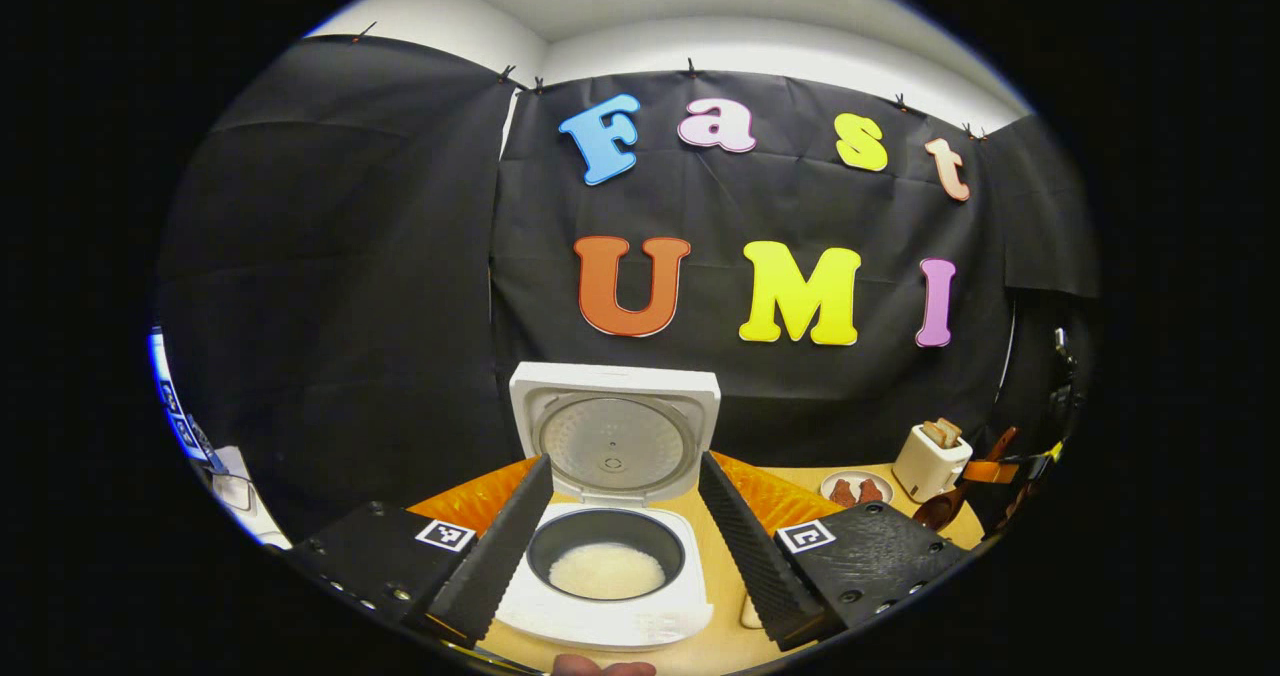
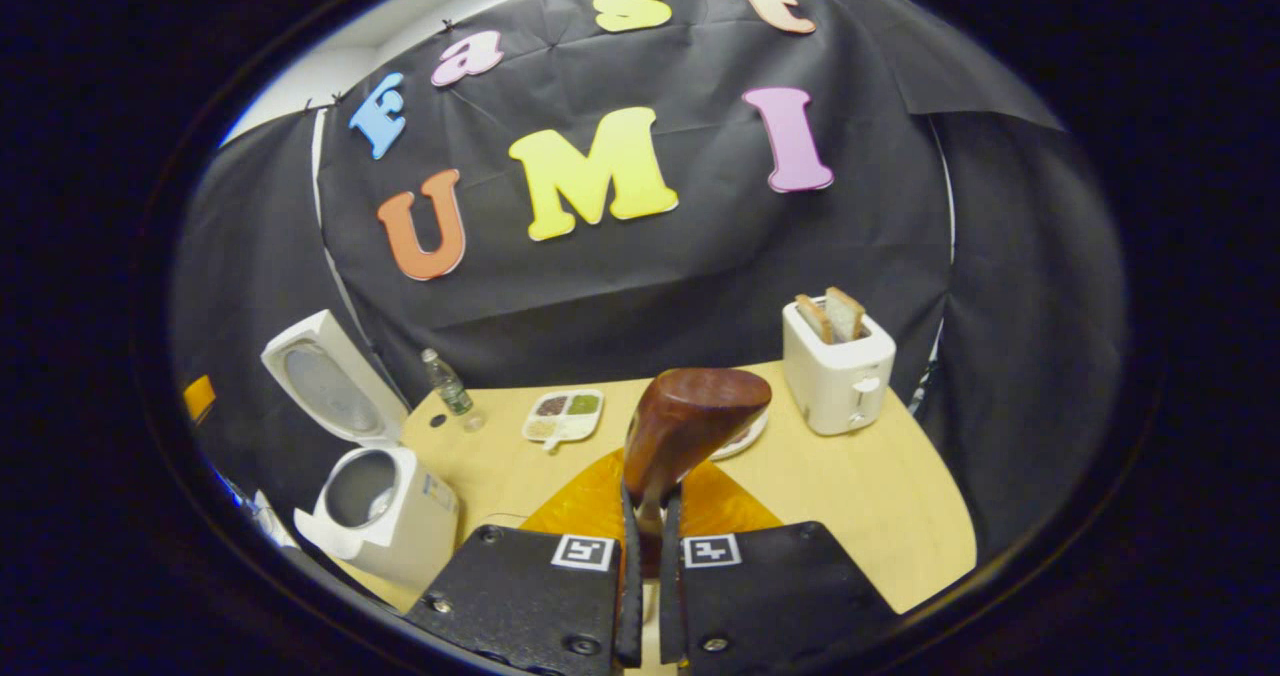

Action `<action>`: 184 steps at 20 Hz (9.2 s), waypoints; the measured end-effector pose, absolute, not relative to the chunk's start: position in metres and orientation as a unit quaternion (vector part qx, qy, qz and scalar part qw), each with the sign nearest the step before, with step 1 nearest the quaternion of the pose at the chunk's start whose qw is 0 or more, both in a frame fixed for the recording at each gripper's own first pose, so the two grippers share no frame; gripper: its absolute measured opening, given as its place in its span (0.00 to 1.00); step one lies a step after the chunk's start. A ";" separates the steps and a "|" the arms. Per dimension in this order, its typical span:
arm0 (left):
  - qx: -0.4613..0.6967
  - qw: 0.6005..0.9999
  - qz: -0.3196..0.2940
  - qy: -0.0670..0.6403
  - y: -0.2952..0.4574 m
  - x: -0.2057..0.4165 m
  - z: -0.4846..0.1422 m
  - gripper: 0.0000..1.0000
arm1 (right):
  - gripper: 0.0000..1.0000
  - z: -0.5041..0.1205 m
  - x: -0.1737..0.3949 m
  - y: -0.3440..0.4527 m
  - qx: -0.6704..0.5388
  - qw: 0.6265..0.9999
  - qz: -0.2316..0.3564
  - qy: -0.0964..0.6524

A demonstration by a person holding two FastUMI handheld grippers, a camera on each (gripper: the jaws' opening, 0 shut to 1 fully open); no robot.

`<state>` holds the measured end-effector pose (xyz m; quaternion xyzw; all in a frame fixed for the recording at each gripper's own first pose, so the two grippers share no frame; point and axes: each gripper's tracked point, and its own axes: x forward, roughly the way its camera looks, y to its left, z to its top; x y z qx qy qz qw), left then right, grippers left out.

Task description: Close the left gripper, press the button to open the rice cooker; take a wooden spoon from the chopstick holder with the right hand, scoop a spoonful of rice and pour it into the rice cooker, then put the wooden spoon back into the chopstick holder.

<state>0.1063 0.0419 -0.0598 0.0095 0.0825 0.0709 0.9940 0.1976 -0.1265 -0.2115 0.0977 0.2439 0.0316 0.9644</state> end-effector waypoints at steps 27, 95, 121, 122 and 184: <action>-0.027 0.985 0.085 0.148 0.174 0.047 -0.093 0.94 | 0.12 -0.377 0.176 0.047 0.077 0.942 -0.002 0.326; -0.079 0.982 0.133 0.104 0.200 0.015 -0.103 0.94 | 0.12 -0.150 0.223 0.324 -0.208 0.941 0.252 0.084; -0.060 0.996 0.038 0.061 0.069 0.095 -0.059 0.94 | 0.12 -0.066 0.175 0.023 0.102 0.975 0.148 0.129; -0.057 0.996 0.033 0.062 0.060 0.098 -0.060 0.94 | 0.12 -0.067 0.173 -0.005 0.108 0.977 0.132 0.129; -0.010 0.976 0.008 0.216 0.088 0.326 -0.086 0.97 | 0.97 -0.056 0.128 -0.134 -0.072 0.991 -0.028 0.113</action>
